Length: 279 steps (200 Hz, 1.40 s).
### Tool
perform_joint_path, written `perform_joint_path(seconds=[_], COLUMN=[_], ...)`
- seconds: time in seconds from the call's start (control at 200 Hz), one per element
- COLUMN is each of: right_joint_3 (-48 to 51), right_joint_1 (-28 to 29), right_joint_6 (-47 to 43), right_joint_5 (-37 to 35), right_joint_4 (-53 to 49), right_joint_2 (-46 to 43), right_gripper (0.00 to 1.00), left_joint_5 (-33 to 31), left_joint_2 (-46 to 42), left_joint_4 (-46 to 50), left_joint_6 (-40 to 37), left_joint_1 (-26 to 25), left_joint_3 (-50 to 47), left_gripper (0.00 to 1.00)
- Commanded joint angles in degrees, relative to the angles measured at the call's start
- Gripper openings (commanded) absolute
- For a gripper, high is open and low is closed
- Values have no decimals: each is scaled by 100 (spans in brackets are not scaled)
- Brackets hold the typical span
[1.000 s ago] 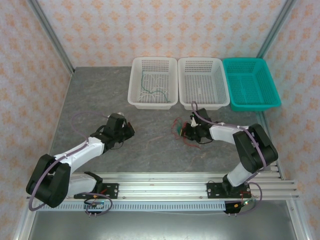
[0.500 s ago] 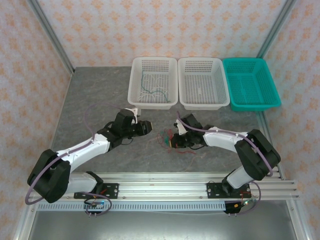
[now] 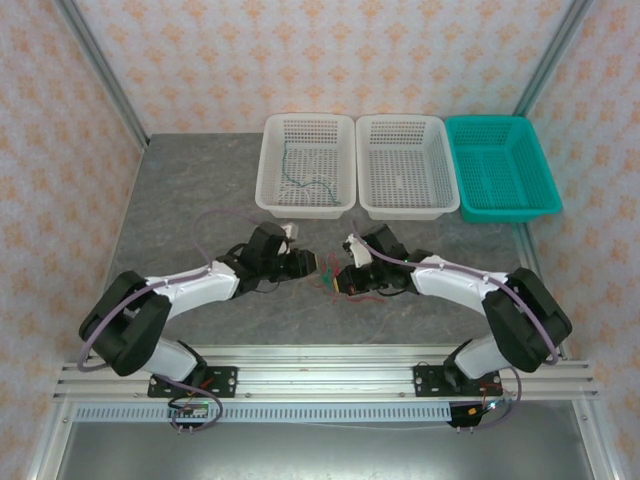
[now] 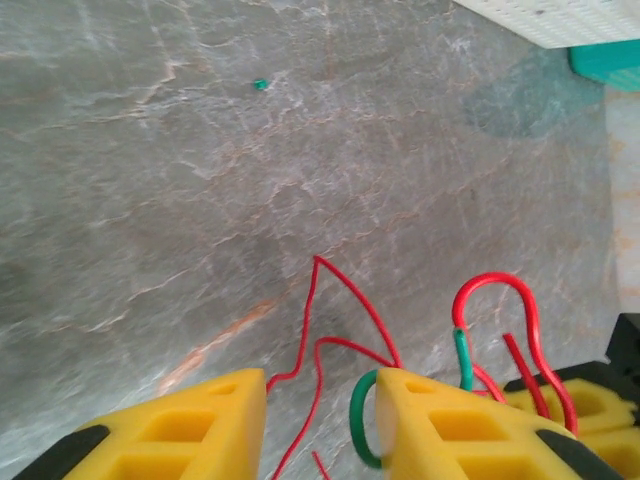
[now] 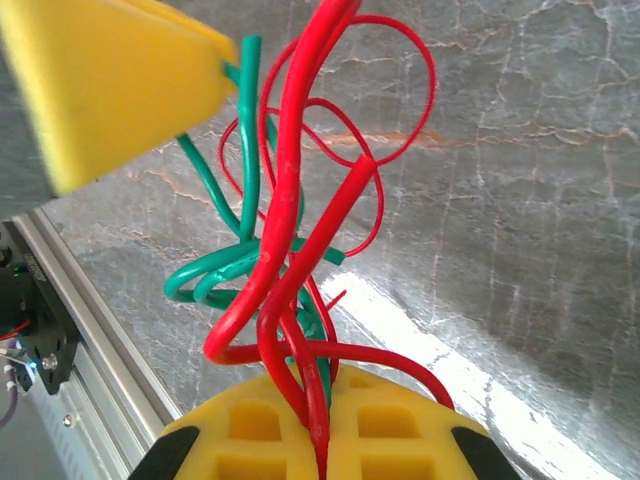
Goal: Untangle the cables
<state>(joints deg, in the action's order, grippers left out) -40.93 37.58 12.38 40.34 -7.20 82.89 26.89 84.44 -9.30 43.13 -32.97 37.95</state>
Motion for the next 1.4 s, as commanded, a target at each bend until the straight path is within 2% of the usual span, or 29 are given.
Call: perform_joint_path(seconds=[0.0,0.085,0.13,0.19,0.235,0.255,0.295,0.315,0.35,0.39,0.44,0.5,0.535,0.616,0.651,0.731,0.811,0.876,0.976,1.041,1.121,1.181,1.251,1.331,1.391], right_joint_3=[42,38,66,109,136,145,165,164,184,253,402,588,670,778,788,805,814,790,610,460,194,90,214,300,67], right_joint_1=[21,21,21,21,25,21,21,21,21,14,4,-6,-14,-23,-31,-71,-126,-137,-128,-84,76,154,192,188,182], right_joint_6=[-36,-19,19,99,172,202,242,272,305,315,359,427,442,454,452,497,603,639,653,655,750,1029,1573,2478,3053], right_joint_5=[180,211,216,173,125,111,8,-91,-267,-463,-645,-671,-624,-628,-695,-857,-973,-918,-1024,-1086,-1155,-958,-636,-958,-1006], right_joint_4=[277,285,365,513,604,634,655,627,563,537,597,721,778,856,838,775,721,692,466,388,449,810,1808,2638,2614], right_joint_2=[-51,-5,-10,-23,-16,-6,7,14,-6,-38,-100,-160,-176,-131,-93,13,35,-69,-442,-718,-958,-972,-847,-574,-273], right_gripper=[0,0,0,0,0,0,10,20,32,37,39,38,34,12,6,0,0,7,32,39,47,52,55,58,56], left_joint_5=[324,347,389,477,523,527,470,422,316,135,-87,-235,-277,-318,-346,-468,-667,-756,-1253,-1591,-1476,-1363,-1163,-873,-767], left_joint_2=[162,160,160,175,184,180,141,107,30,-86,-232,-358,-399,-454,-471,-555,-746,-932,-1166,-1278,-1361,-1319,-1304,-1352,-1377], left_joint_4=[-905,-1076,-1119,-1188,-1233,-1231,-1166,-1107,-922,-615,-303,-117,-29,16,44,240,515,784,1655,2049,1973,1914,1601,1108,1011], left_joint_6=[472,520,511,516,526,518,496,467,397,278,114,35,-1,-24,-24,-74,-208,-402,-1019,-1219,-1220,-1220,-1137,-1010,-1045], left_joint_1=[-2,-4,-3,-10,-11,-8,-8,-13,-6,5,7,9,4,18,27,78,152,206,146,73,78,78,74,72,78], left_joint_3=[63,69,86,93,98,85,68,59,60,86,107,98,90,51,44,50,47,98,391,526,478,469,334,124,98], left_gripper=[35,36,32,18,0,0,0,0,0,0,0,0,0,0,0,0,0,0,0,0,0,0,0,0,0])
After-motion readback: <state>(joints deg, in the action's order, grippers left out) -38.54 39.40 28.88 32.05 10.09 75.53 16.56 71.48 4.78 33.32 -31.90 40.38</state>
